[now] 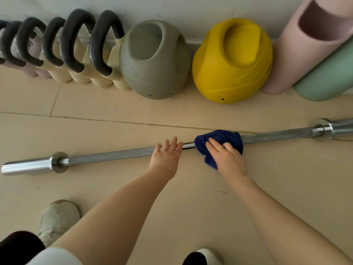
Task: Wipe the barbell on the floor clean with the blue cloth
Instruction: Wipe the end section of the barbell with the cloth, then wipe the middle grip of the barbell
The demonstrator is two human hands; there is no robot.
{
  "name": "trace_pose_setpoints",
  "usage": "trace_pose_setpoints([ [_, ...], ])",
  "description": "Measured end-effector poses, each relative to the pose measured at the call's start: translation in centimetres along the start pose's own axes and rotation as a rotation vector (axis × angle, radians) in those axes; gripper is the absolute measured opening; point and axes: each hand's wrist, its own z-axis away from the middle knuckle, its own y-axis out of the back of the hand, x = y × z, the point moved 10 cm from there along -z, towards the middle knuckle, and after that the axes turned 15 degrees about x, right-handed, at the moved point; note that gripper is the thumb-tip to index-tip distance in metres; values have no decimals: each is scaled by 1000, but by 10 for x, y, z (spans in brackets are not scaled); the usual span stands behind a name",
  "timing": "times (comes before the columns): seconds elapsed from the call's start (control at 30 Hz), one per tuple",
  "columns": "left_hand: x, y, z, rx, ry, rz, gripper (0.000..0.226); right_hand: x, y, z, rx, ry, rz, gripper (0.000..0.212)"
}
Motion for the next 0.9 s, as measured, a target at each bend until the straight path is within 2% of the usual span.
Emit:
trace_pose_setpoints([
  [0.07, -5, 1, 0, -41, 21, 6, 76, 28, 5, 7, -12, -115, 11, 60],
  [0.13, -8, 2, 3, -72, 29, 9, 78, 40, 1, 11, -99, -181, 9, 48],
  [0.17, -8, 5, 4, -74, 26, 16, 77, 41, 0, 13, -149, -258, -52, 35],
  [0.2, -7, 10, 4, -67, 23, 28, 76, 41, 6, 10, -129, -396, -193, 22],
  [0.23, -6, 17, 4, -59, 20, 49, 74, 39, 15, 7, -91, -493, -288, 17],
  [0.27, -3, 26, 3, -50, 14, 81, 72, 41, 23, 6, -32, -615, -414, 20],
  [0.33, 8, 49, -3, -13, -27, 185, 70, 34, 34, 6, -8, -737, -623, 24],
  [0.4, 21, 81, -11, 59, -86, 362, 69, 28, 52, 5, 25, -780, -733, 26],
  [0.47, 32, 115, -18, 144, -159, 585, 72, 25, 67, 1, 36, -777, -779, 25],
  [0.53, 40, 144, -17, 209, -267, 706, 74, 16, 79, -5, -3, -719, -828, 19],
  [0.63, 46, 163, -8, 170, -358, 790, 57, -1, 103, -11, -37, -670, -972, 23],
  [0.73, 34, 154, -2, 52, -293, 861, 29, -11, 111, -10, -61, -691, -985, 30],
  [0.8, 21, 150, 0, 71, -253, 882, 19, -16, 108, -10, -114, -671, -906, 32],
  [0.9, 3, 150, 8, 129, -190, 1021, 7, -29, 102, -9, -324, -567, -736, 32],
])
